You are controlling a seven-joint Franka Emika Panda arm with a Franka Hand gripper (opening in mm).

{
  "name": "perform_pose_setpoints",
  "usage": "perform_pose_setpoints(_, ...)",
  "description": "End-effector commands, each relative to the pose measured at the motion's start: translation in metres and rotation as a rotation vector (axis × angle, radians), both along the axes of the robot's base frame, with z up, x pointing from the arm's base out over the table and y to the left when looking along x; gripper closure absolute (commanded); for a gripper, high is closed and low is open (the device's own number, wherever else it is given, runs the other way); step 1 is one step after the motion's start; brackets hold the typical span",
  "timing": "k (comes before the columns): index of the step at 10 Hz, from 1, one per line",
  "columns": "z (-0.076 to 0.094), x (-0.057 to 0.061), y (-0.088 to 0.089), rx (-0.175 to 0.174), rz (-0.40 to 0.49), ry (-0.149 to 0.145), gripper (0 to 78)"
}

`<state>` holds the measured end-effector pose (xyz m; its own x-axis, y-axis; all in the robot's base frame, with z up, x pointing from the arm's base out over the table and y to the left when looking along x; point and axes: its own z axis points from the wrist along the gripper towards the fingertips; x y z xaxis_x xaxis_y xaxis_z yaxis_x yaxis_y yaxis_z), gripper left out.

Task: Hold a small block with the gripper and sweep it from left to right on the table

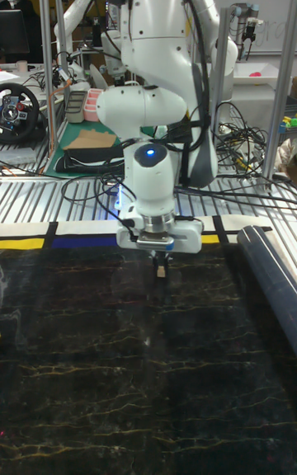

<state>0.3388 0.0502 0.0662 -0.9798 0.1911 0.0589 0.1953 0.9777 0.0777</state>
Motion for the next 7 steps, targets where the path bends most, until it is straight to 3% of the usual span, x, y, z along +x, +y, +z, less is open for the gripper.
perform_pose_setpoints(1,0.005,-0.02,0.047,0.013,-0.023,0.03,76.4)
perform_pose_setpoints(4,0.001,-0.015,0.041,0.002,-0.008,0.016,76.4)
perform_pose_setpoints(7,0.007,-0.009,0.03,-0.004,0.015,0.021,76.4)
